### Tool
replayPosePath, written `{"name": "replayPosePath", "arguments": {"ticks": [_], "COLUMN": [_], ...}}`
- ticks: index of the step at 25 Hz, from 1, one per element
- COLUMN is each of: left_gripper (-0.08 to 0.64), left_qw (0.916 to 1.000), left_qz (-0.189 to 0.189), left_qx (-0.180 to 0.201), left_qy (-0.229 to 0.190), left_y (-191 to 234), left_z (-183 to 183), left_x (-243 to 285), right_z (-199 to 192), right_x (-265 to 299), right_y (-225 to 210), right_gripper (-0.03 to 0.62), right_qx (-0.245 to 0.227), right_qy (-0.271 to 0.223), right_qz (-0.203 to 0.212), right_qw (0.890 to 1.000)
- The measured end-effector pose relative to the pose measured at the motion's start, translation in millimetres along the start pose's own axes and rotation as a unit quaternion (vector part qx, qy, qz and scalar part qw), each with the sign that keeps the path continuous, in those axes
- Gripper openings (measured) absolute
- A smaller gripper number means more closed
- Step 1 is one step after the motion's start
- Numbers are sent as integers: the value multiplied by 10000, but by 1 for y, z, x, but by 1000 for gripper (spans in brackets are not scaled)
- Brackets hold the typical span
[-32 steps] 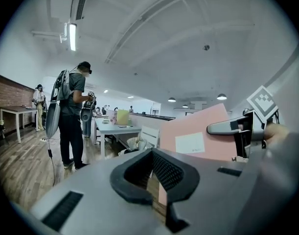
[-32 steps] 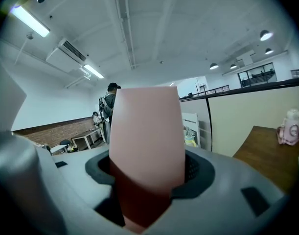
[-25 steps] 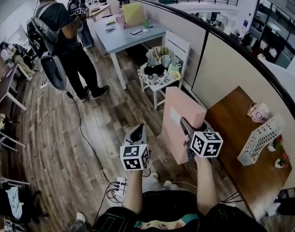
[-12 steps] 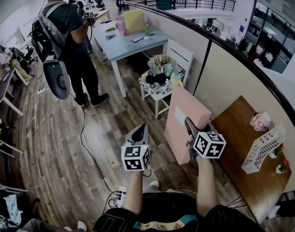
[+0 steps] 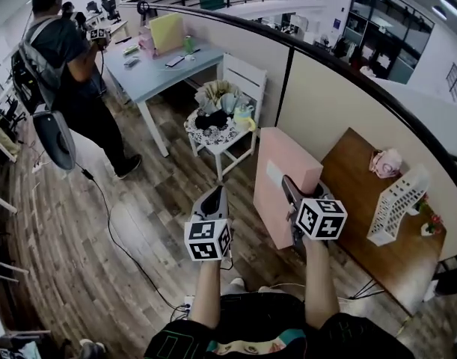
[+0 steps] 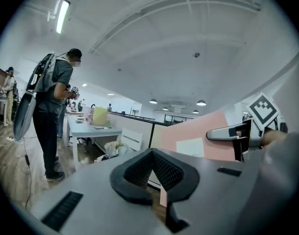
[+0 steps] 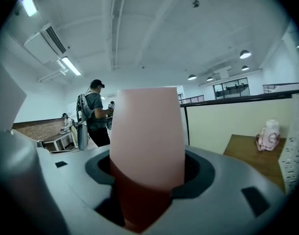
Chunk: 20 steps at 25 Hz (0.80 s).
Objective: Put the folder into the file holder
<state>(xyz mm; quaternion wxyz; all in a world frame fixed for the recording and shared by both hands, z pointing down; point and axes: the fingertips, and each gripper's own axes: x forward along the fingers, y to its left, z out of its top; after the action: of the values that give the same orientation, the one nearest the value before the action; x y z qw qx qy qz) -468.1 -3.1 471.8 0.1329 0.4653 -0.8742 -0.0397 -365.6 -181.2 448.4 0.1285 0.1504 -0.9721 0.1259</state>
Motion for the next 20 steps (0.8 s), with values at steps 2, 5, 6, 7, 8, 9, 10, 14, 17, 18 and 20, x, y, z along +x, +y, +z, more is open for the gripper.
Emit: {"name": "replayPosePath", "arguments": {"ticks": [2,5,6,7,8,9,10,14,17,18,20], "left_gripper": [-3,-3,-3,-3,-3,-3,-3,-3,-3,-3,-3], "left_qw": [9997,9978,9967,9955,9940,9923,9903,9796,9713,9672,9578], "left_qz": [-251,-649,-787,-927,-1067,-1206,-1350,-1958,-2321,-2479,-2808], "left_qx": [29,76,96,118,139,160,182,265,325,353,406], "left_qy": [61,121,145,173,203,233,263,367,411,430,463], "left_y": [-16,-42,-52,-61,-71,-81,-92,-138,-171,-184,-212], "left_z": [-3,-3,-5,-6,-9,-11,-14,-20,-23,-24,-27], "left_x": [13,32,38,43,48,54,59,76,80,81,82], "right_z": [1,3,3,3,3,3,3,4,2,2,2], "right_x": [-10,-27,-34,-41,-49,-57,-65,-102,-131,-144,-172], "right_y": [-18,-45,-54,-62,-71,-80,-88,-120,-141,-147,-160], "right_gripper": [285,285,285,284,285,285,284,284,282,282,282], "right_qx": [52,133,164,197,232,265,294,405,531,574,645], "right_qy": [-44,-106,-134,-168,-208,-253,-302,-458,-534,-584,-707], "right_qz": [-256,-642,-773,-908,-1042,-1176,-1311,-1866,-2211,-2358,-2666], "right_qw": [9997,9978,9968,9955,9941,9924,9905,9805,9723,9684,9590]}}
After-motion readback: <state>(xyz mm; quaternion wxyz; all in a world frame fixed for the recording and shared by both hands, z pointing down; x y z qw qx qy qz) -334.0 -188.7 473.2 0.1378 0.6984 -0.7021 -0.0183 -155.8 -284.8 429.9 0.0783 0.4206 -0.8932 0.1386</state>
